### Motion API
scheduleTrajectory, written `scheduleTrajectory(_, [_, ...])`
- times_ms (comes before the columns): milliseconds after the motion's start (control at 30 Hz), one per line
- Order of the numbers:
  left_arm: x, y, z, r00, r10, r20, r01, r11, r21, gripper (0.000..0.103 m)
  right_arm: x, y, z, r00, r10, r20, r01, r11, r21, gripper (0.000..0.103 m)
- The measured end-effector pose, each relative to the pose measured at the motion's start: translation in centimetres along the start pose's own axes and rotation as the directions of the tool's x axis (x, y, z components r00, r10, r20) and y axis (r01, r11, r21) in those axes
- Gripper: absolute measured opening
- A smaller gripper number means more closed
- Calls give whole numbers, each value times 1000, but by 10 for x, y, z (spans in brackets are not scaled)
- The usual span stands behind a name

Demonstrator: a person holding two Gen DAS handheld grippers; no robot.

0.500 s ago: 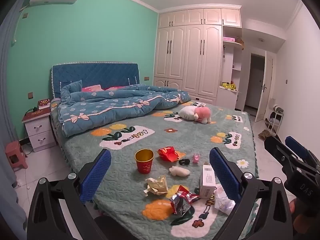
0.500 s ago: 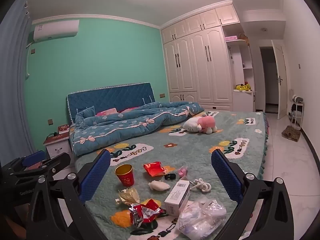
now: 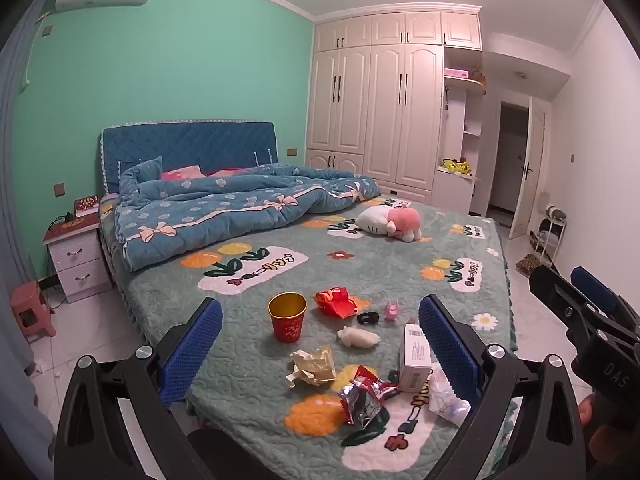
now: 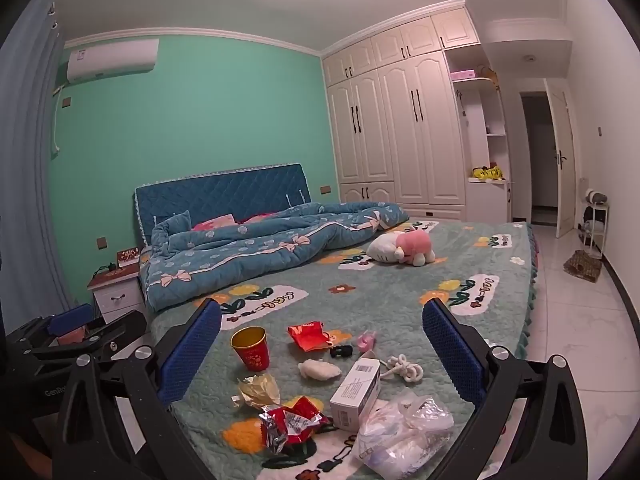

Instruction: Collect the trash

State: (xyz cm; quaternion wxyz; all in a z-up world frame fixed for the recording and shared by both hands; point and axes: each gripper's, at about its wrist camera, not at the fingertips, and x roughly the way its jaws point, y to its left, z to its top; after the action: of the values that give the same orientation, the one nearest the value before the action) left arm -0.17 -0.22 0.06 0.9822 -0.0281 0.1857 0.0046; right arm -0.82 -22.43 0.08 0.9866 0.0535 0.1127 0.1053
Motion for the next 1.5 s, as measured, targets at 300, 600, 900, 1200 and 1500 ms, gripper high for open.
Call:
scheduleTrajectory(300, [0, 1, -3, 1000, -2, 0, 2, 1000, 4, 97, -1, -1, 0, 1000, 0, 0, 0, 1000, 0, 99])
scheduleTrajectory(600, [5, 0, -4, 1000, -5, -7, 5, 1000, 10, 97, -1, 0, 1, 1000, 0, 0, 0, 1000, -1, 99])
scheduleTrajectory(900, [5, -1, -4, 1000, -5, -9, 6, 1000, 13, 97, 0, -1, 0, 1000, 0, 1, 0, 1000, 0, 99])
scheduleTrajectory(1200, [5, -2, -4, 1000, -4, -9, 4, 1000, 13, 97, -1, 1, 2, 1000, 1, -1, -1, 1000, -1, 99])
scheduleTrajectory(1500, [6, -2, -7, 1000, -4, -12, 5, 1000, 14, 97, 7, 5, -5, 1000, 5, -7, -5, 1000, -4, 99])
